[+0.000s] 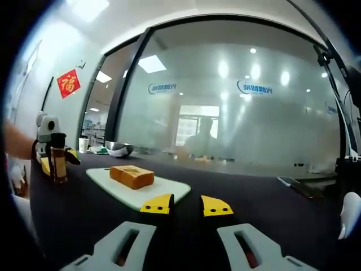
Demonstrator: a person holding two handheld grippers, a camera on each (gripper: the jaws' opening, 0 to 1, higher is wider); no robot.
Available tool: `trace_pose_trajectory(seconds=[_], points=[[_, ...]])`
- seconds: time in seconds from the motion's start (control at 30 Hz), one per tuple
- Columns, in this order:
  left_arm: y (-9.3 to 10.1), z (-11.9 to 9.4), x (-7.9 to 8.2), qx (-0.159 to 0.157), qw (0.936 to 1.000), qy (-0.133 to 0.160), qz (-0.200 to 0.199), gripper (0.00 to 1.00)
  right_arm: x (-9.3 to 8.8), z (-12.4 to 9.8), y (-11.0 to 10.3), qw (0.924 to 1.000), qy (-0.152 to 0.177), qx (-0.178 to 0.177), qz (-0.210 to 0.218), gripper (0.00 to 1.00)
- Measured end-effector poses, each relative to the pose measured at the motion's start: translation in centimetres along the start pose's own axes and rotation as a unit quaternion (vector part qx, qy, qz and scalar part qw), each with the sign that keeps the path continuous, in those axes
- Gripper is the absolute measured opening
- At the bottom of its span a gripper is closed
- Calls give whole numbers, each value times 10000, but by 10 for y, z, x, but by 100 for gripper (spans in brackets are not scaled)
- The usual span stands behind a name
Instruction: Sprinkle pepper
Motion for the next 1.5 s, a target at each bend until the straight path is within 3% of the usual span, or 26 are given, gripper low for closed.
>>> trace_pose_trajectory(seconds=[0.2, 0.47, 0.53, 0.87, 0.97, 1.03, 1.1, 1.2, 1.27, 1.3, 1.4, 1.5], points=[[-1, 2, 2, -193, 9997, 107, -115, 37, 1, 1, 0, 10000, 66, 10, 28, 13], [17, 8, -1, -337, 9994, -34, 95, 26, 2, 0, -1, 10000, 86, 47, -8, 13], [16, 9, -1, -315, 9988, 11, 362, 27, 2, 1, -1, 9999, 91, 61, -11, 13], [10, 6, -4, -365, 9989, -3, 295, 25, -1, 2, 0, 9998, -13, 2, -206, 13], [9, 6, -4, -397, 9987, 0, 321, 24, -1, 3, -4, 9994, -55, 149, -300, 12], [8, 5, -4, -413, 9987, 2, 303, 24, 7, 2, -11, 9987, 207, 443, -148, 13], [9, 5, -4, -435, 9986, 5, 301, 24, 8, 3, -16, 9975, 233, 660, 38, 16], [10, 6, -4, -453, 9986, 11, 285, 24, 21, 2, -30, 9892, 412, 1297, 553, 21], [9, 6, -4, -464, 9986, 12, 250, 24, 32, 3, -46, 9835, 501, 1690, 398, 23], [7, 5, -4, -472, 9986, 15, 231, 24, 45, 2, -63, 9767, 712, 2007, 253, 27], [11, 6, -4, -496, 9986, 8, 176, 23, 74, -1, -111, 9508, 1243, 2801, 463, 48], [9, 5, -4, -519, 9986, -5, 124, 23, 92, -5, -160, 9217, 1488, 3583, 66, 53]])
Point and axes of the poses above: the point that each gripper's makers call its tool centre point, and the gripper's own axes: z roughly forward along the fingers, y roughly to its right, x roughly out of its top, the point moved 4 cm from there along -z, roughly backward along the fingers, and after that the axes turned 11 degrees about -z, right-handed, at the moved point
